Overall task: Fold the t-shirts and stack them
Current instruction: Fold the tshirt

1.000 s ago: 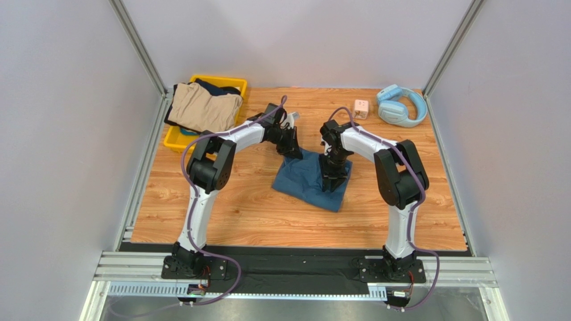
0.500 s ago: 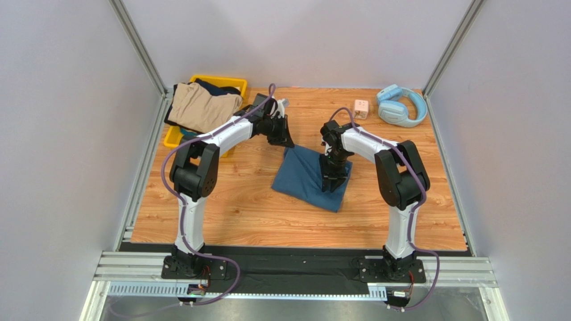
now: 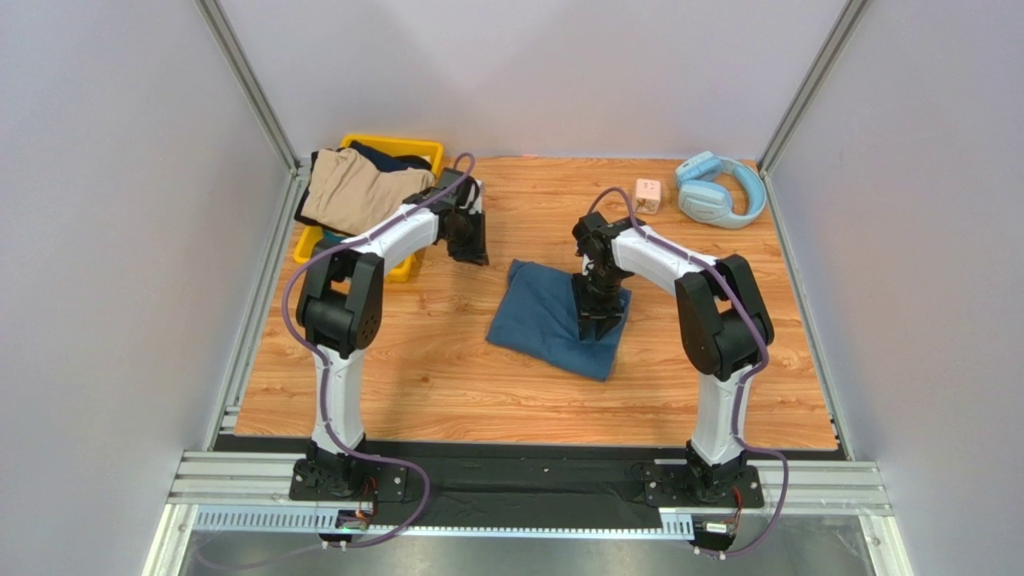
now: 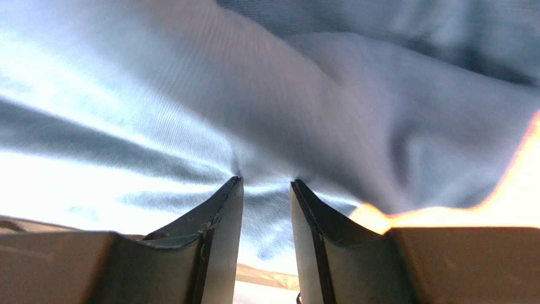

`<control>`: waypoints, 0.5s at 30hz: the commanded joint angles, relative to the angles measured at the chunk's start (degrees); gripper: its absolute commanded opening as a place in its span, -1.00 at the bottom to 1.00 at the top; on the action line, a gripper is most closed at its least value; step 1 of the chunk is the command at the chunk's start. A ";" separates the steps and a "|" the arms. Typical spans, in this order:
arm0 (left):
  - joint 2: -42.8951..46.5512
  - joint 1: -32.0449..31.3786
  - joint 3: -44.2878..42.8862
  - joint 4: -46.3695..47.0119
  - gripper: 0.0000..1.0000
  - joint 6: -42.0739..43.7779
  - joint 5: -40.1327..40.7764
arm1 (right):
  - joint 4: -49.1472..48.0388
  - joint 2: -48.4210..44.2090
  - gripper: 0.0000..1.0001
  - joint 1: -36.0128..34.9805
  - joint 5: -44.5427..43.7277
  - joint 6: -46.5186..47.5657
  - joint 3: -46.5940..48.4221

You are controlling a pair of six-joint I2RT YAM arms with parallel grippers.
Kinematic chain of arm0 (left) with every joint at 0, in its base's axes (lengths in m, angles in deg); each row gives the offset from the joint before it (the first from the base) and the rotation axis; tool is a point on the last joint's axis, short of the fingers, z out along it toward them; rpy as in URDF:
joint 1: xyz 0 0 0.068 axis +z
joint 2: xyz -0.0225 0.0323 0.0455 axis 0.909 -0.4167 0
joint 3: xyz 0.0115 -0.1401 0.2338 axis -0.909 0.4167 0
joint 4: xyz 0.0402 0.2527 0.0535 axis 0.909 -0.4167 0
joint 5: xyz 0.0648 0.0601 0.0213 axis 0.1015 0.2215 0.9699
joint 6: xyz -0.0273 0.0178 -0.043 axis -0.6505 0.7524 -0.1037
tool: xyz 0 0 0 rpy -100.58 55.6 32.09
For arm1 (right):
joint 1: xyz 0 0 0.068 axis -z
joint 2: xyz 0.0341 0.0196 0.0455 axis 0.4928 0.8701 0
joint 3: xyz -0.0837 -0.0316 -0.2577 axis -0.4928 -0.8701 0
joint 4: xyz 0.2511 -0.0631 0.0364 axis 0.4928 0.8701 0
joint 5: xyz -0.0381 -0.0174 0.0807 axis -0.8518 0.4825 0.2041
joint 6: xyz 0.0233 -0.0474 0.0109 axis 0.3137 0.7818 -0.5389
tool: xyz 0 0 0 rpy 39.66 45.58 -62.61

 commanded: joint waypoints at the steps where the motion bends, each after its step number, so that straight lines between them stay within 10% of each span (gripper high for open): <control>1: 6.79 3.98 -0.21 -2.81 -0.53 4.36 4.75 | 0.26 -8.27 -0.22 0.40 -6.76 -0.75 4.22; 15: 9.71 -6.74 4.52 -0.71 -0.68 3.41 -12.40 | -0.01 -4.95 -0.26 4.45 -12.83 -0.05 5.53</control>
